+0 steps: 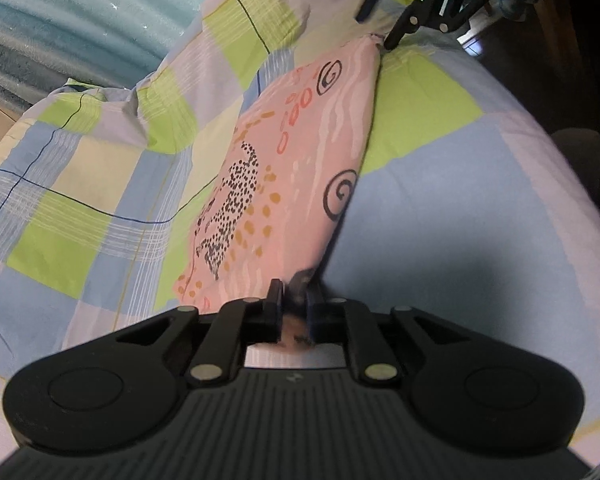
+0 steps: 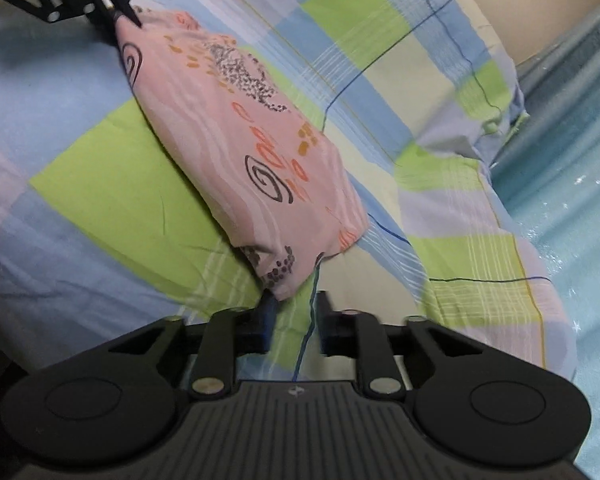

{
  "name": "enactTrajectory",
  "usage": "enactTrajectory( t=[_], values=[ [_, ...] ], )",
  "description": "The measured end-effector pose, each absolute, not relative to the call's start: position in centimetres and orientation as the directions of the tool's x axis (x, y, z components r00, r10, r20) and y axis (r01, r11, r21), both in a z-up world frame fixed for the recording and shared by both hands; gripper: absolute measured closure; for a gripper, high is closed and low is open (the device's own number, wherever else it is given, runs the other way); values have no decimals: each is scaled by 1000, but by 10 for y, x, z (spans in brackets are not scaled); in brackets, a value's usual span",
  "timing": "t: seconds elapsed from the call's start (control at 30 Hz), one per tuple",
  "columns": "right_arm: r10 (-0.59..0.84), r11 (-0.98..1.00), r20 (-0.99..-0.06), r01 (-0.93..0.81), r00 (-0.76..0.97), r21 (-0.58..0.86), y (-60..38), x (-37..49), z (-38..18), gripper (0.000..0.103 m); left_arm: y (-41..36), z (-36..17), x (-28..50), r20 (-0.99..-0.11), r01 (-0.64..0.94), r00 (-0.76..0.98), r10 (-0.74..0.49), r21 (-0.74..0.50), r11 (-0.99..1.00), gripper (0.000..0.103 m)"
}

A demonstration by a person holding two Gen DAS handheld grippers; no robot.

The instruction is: Fold clothes

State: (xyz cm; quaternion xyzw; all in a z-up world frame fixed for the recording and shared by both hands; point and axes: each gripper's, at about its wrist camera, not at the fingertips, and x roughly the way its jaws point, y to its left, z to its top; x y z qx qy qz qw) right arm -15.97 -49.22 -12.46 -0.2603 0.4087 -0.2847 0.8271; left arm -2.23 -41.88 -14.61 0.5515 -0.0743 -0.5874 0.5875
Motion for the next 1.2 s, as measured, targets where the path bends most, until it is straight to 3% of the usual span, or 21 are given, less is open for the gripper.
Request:
enactTrajectory(
  t=[0.1, 0.27, 0.33, 0.37, 0.43, 0.6, 0.73, 0.77, 0.8, 1.17, 1.2],
  values=[
    [-681, 686, -487, 242, 546, -687, -477, -163, -120, 39, -411, -144, -23, -553, 601, 304, -776, 743, -294, 89],
    [-616, 711, -490, 167, 617, -683, -459, -155, -119, 39, -419, -153, -28, -530, 551, 312, -789, 777, -304, 87],
    [-602, 710, -485, 148, 634, -688, -456, -148, -119, 39, -427, -156, -29, -525, 546, 313, -791, 781, -303, 89],
    [-596, 710, -484, 140, 640, -690, -456, -143, -119, 40, -431, -155, -28, -531, 561, 309, -789, 772, -300, 95],
    [-584, 709, -482, 121, 653, -695, -455, -136, -121, 47, -435, -154, -26, -538, 579, 305, -786, 760, -296, 97],
    [-589, 706, -494, 110, 640, -699, -468, -128, -124, 78, -433, -153, -18, -545, 597, 301, -782, 747, -291, 98],
    [-631, 698, -500, 153, 593, -699, -477, -137, -129, 82, -433, -153, -14, -549, 614, 299, -781, 737, -283, 98],
    [-639, 696, -505, 159, 580, -700, -479, -140, -130, 87, -433, -153, -13, -550, 619, 299, -780, 733, -280, 99],
    [-668, 678, -492, 183, 558, -712, -481, -142, -132, 101, -434, -152, -12, -552, 625, 296, -780, 729, -279, 99],
    [-721, 661, -503, 255, 476, -706, -490, -155, -131, 103, -410, -132, -10, -579, 648, 290, -762, 705, -289, 95],
    [-727, 658, -503, 264, 468, -705, -491, -157, -130, 93, -405, -127, -11, -578, 656, 285, -765, 700, -284, 95]
  ],
)
